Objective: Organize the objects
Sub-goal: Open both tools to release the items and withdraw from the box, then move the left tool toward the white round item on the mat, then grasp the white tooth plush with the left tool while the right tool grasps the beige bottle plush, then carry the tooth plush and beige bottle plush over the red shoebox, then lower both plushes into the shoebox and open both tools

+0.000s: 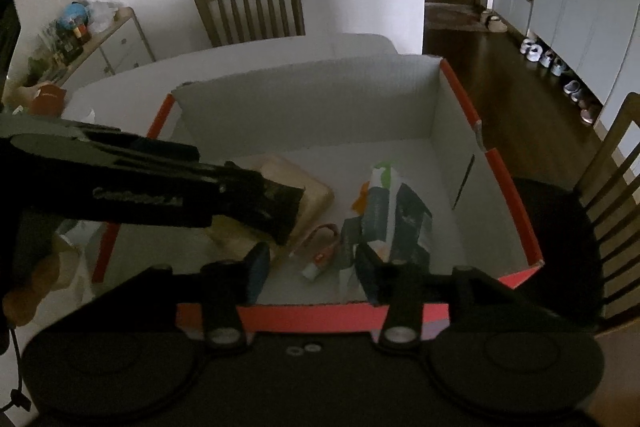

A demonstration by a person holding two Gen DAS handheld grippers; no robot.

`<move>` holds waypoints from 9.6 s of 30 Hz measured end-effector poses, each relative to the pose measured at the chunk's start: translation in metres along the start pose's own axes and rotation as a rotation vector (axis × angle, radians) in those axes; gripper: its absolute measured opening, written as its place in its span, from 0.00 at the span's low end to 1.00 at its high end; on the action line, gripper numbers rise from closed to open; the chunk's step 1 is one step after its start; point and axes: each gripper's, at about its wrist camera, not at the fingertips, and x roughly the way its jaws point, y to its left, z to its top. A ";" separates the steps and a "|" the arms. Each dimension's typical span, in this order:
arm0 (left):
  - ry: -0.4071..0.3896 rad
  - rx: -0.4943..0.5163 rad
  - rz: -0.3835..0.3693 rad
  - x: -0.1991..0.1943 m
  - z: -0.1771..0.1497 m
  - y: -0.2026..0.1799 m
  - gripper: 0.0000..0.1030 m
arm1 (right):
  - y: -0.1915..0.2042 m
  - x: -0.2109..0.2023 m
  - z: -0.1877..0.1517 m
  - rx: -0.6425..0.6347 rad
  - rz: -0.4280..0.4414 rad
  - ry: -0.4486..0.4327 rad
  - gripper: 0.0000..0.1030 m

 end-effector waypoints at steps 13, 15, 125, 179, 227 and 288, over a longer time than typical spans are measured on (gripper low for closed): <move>-0.081 0.027 -0.056 -0.057 -0.017 0.008 0.64 | 0.024 -0.031 -0.007 0.018 -0.025 -0.064 0.58; -0.096 0.034 -0.054 -0.066 -0.021 0.010 0.64 | 0.030 -0.034 -0.008 0.025 -0.026 -0.072 0.59; -0.018 0.051 0.145 -0.066 -0.187 0.209 0.48 | 0.253 0.164 0.021 -0.162 -0.040 0.159 0.54; -0.151 0.046 0.027 -0.144 -0.139 0.088 0.45 | 0.122 -0.040 -0.030 0.110 0.000 -0.050 0.53; 0.007 0.183 0.080 -0.002 -0.023 -0.028 0.45 | -0.010 0.059 0.064 0.017 -0.060 0.018 0.54; -0.008 0.048 0.049 -0.036 -0.028 -0.005 0.71 | 0.001 -0.001 0.048 -0.059 0.049 -0.039 0.67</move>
